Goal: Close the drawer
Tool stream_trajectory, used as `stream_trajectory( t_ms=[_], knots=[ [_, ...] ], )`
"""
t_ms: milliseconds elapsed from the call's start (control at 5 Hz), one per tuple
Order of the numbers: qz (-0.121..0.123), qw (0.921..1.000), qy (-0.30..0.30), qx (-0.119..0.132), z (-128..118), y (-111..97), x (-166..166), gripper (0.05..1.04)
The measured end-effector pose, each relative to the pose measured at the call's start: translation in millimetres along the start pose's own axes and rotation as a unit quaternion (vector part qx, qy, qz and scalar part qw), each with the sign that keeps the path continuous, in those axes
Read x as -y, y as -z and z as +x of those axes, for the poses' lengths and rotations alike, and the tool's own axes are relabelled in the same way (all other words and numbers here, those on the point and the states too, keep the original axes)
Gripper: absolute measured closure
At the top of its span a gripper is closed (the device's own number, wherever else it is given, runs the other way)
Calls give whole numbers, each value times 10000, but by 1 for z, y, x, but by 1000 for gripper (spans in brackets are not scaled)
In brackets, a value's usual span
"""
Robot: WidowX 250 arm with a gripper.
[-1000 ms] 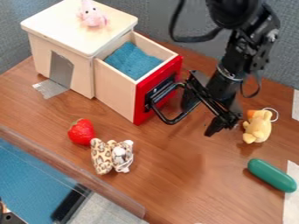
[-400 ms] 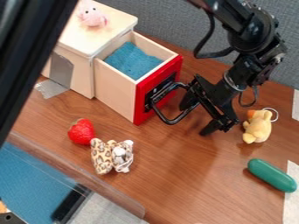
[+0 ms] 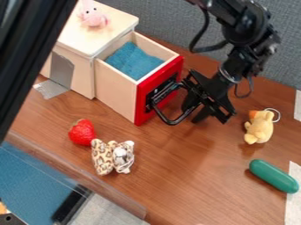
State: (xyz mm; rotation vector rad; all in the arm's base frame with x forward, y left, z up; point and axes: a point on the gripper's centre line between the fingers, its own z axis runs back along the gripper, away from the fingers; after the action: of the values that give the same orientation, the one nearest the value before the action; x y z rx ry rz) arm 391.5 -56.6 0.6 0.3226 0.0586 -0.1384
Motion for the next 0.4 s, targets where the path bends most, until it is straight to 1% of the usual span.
stream_trajectory(
  t_ms=[200, 400],
  knots=[
    [-225, 9987, -462, -43, 4, 1, -11, 914],
    [-397, 9956, -843, -17, 9, -1, -24, 949]
  ],
)
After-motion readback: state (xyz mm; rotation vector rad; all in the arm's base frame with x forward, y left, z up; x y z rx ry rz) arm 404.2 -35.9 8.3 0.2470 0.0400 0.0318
